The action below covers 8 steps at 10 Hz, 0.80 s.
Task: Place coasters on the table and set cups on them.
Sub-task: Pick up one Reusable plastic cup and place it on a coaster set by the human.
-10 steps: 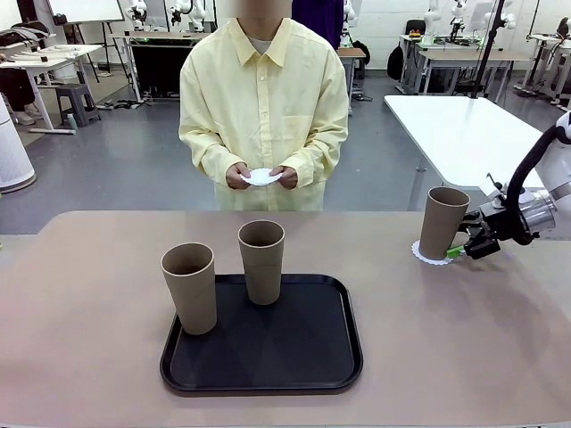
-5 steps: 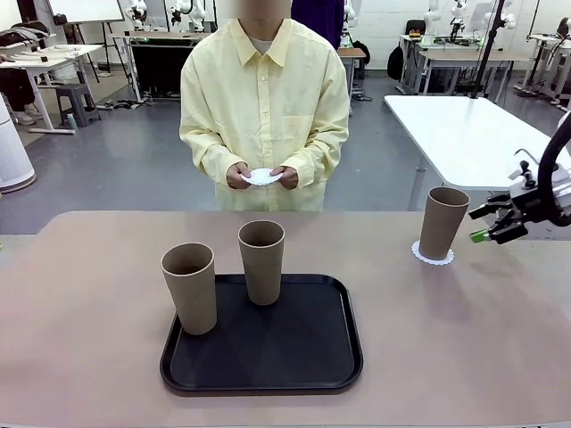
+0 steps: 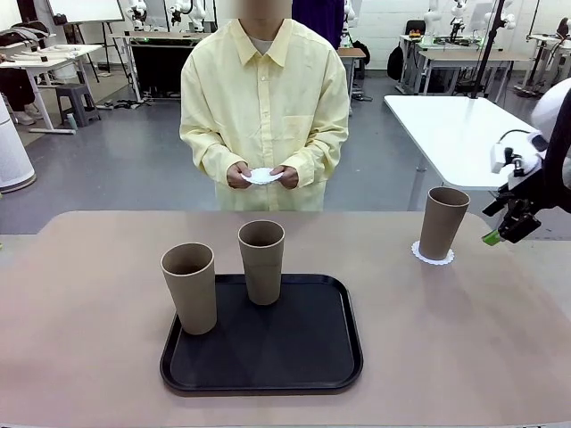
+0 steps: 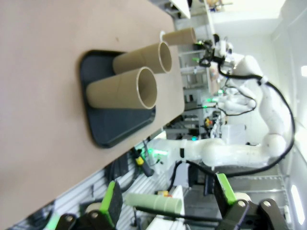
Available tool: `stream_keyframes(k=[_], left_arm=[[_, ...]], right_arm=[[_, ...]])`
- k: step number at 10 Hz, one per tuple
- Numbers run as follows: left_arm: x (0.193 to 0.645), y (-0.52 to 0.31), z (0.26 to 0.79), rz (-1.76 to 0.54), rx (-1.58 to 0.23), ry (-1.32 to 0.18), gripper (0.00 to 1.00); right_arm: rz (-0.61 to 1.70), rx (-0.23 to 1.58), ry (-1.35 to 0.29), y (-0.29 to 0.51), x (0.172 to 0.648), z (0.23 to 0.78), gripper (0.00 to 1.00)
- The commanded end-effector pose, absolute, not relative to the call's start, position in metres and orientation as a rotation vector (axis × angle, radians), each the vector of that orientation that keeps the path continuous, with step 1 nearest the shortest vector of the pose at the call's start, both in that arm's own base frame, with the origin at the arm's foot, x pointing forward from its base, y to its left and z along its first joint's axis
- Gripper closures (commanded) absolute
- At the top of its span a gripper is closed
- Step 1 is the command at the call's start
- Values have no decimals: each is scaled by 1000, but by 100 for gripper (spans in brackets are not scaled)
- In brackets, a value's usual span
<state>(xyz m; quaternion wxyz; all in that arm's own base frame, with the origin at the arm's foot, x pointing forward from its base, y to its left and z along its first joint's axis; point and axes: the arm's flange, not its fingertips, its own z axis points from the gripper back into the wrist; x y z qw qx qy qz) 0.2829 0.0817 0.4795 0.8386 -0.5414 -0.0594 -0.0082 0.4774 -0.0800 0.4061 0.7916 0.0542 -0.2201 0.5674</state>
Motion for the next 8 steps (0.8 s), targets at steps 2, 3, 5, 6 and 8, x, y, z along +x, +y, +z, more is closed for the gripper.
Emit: stream_keyframes(k=[2, 3, 5, 6, 8], left_arm=[[282, 82, 480, -25, -1153, -132, 0], [282, 82, 480, -25, -1153, -132, 0], [282, 82, 480, -25, -1153, -132, 0], [282, 82, 480, -25, -1153, -132, 0], [282, 82, 480, -25, -1153, -132, 0]], right_arm=[[1191, -81, -161, -27, 439, 439, 0], [1167, -143, -104, -13, 428, 450, 0], [1170, -194, 38, 17, 407, 464, 0], [1173, -199, 68, 30, 403, 470, 0], [1268, -128, 77, 35, 403, 478, 0]])
